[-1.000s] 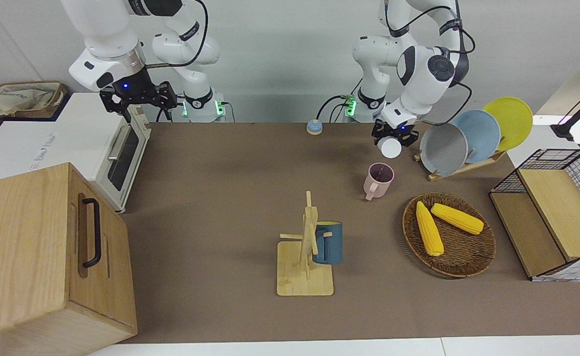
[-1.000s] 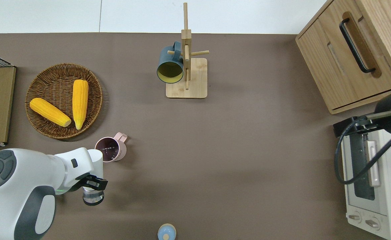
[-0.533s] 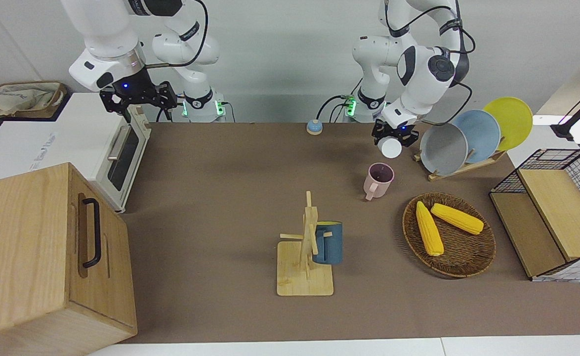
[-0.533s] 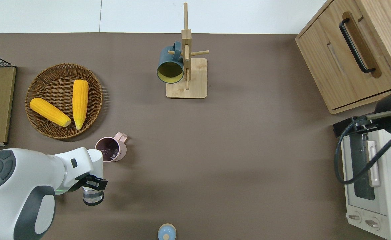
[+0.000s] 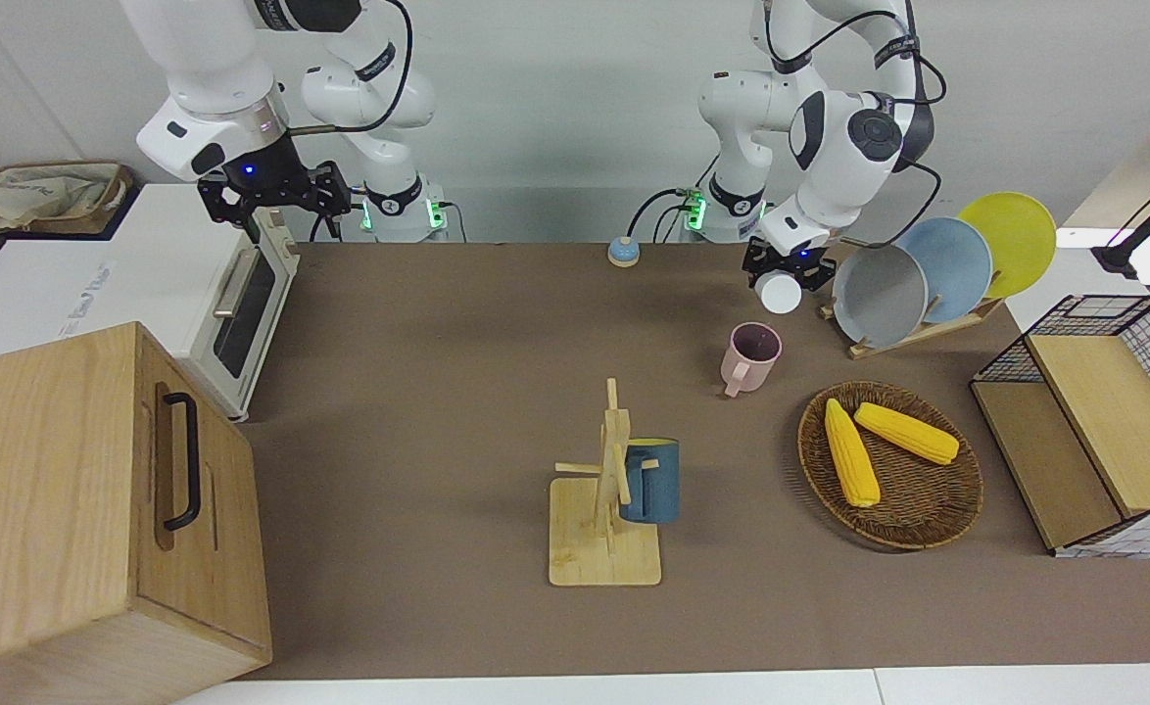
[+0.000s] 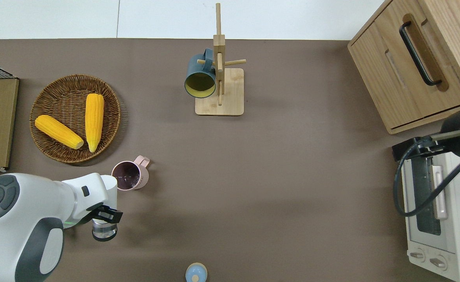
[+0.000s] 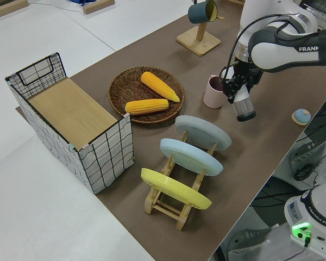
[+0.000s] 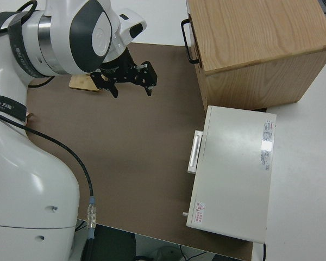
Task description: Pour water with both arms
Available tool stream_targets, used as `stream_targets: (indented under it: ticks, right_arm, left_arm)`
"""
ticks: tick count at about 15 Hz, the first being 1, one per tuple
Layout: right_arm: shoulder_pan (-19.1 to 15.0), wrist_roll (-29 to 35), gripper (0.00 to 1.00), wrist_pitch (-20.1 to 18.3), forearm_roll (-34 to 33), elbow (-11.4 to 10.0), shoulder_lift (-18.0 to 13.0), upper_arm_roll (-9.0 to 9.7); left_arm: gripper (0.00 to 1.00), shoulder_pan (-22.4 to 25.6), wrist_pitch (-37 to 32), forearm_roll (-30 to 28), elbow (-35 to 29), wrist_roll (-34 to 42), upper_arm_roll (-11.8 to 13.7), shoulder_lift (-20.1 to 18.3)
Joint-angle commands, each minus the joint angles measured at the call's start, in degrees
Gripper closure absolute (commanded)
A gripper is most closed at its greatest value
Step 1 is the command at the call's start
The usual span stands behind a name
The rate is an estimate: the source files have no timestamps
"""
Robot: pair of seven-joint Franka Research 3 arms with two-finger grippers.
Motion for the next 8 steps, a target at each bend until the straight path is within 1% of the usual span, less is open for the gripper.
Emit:
stream_targets:
  ticks: [1,8]
  right_arm:
    - [-0.27,-0.65,0.015,0.05,1.02,-0.3,-0.57,0.04]
    - [-0.36,-0.65,0.015,-0.03,1.02,-0.3,-0.57,0.04]
  left_arm:
    - [1.0,0.03,-5.03,1.59,5.92,-1.49,0.01,3.24]
    - [1.0,-0.06,-5.92,1.59,5.93,-2.02,-0.25,3.25]
